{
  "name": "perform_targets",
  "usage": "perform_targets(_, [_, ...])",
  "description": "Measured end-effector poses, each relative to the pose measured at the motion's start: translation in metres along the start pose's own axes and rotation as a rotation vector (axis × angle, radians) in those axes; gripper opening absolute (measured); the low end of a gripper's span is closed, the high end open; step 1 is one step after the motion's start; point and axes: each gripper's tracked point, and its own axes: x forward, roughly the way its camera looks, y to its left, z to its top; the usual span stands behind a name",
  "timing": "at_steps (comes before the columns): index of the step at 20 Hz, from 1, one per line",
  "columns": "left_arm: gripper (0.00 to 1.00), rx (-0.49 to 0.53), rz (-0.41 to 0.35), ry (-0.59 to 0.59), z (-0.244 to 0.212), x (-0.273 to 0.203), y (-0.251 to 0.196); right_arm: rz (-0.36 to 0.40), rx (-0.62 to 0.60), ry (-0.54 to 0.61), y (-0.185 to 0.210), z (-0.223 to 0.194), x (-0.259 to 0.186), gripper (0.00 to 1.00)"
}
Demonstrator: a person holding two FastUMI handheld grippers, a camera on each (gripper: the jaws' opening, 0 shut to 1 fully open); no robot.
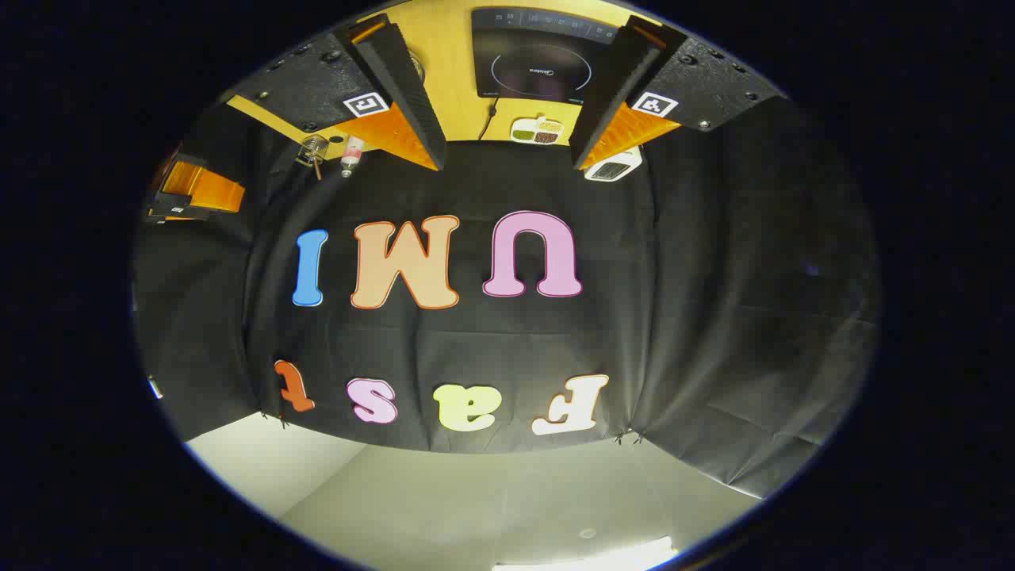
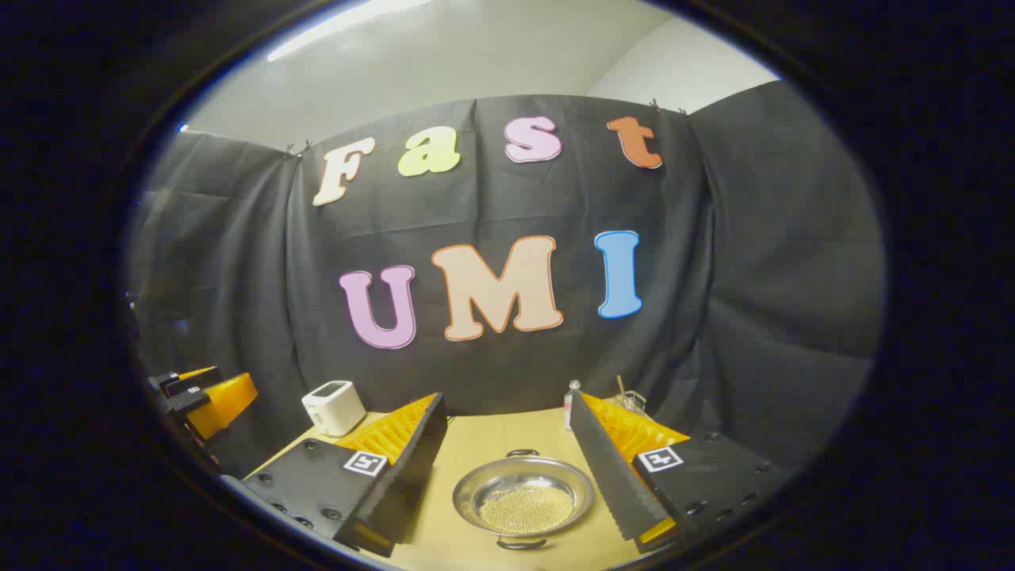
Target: First push the handle of the pot to place it horizontally, then grasp the pot with both hands and set it on the induction cooktop.
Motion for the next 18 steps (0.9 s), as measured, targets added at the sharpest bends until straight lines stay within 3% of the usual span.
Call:
perform_targets(4, [0.93,-0.032,0.01,0.028,-0.009,0.002,-0.007,0.004,-0.017,0.012,-0.009,0.001,0.004,0.93])
perform_targets(5, [0.92,-0.044,0.012,0.042,-0.013,0.001,-0.009,0.01,-0.018,0.019,-0.01,0.0,0.005,0.99])
perform_targets(6, [0.92,-0.058,0.013,0.044,-0.012,-0.001,-0.011,0.023,-0.018,0.022,-0.01,0.0,0.004,0.94])
perform_targets(7, [0.95,-0.071,0.018,0.045,-0.014,-0.001,-0.013,0.029,-0.02,0.021,-0.012,0.001,0.005,0.94])
perform_targets(13, [0.92,-0.081,0.058,0.08,-0.022,0.004,-0.015,0.065,-0.018,0.033,-0.014,0.0,0.009,0.94])
perform_targets(18, [0.93,-0.077,0.064,0.09,-0.024,0.011,-0.021,0.054,-0.026,0.049,-0.024,-0.007,0.016,0.94])
